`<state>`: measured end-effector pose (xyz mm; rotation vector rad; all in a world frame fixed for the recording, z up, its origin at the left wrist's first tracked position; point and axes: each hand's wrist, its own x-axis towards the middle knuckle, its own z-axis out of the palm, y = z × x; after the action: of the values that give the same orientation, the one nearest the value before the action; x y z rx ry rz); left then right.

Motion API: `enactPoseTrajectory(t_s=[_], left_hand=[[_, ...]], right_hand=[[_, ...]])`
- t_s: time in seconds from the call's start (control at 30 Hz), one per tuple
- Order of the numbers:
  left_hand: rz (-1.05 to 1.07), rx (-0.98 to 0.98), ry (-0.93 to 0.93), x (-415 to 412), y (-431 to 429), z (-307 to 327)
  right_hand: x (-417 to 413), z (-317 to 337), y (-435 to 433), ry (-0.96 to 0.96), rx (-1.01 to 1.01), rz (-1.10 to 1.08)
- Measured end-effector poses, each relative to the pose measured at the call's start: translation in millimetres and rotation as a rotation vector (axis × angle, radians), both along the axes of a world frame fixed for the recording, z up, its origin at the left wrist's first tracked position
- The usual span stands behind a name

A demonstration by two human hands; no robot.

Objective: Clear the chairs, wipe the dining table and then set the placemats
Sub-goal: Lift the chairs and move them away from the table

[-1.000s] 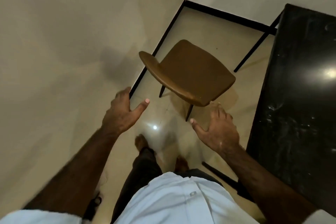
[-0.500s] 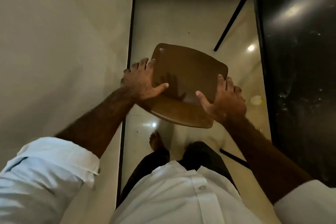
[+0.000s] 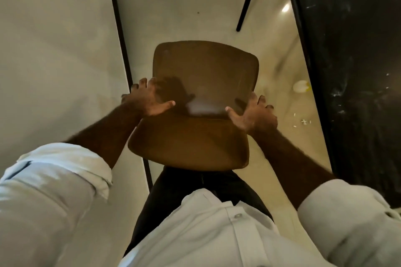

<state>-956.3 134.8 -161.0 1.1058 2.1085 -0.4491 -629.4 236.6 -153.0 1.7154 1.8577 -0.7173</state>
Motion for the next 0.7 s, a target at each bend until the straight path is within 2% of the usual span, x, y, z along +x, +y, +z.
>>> enactPoseTrajectory(t_s=[0.13,0.3,0.5,0.6,0.7], left_hand=[[0.041,-0.056,-0.056,-16,11,-31],[0.175,-0.146,-0.164,-16,8,-69],[0.751,-0.309,-0.511,-23,0,-86],[0.9,-0.36,-0.605,-30,-8,-86],[0.93,-0.33,-0.602,-33,-15,-90]], right_hand=[[1,-33,7,0.015,-0.11,-0.173],[3,-64,-1,0.088,-0.373,-0.592],[2,-71,-9,0.147,-0.641,-0.952],[4,-69,-4,0.16,-0.713,-1.04],[6,-76,-8,0.154,-0.661,-1.053]])
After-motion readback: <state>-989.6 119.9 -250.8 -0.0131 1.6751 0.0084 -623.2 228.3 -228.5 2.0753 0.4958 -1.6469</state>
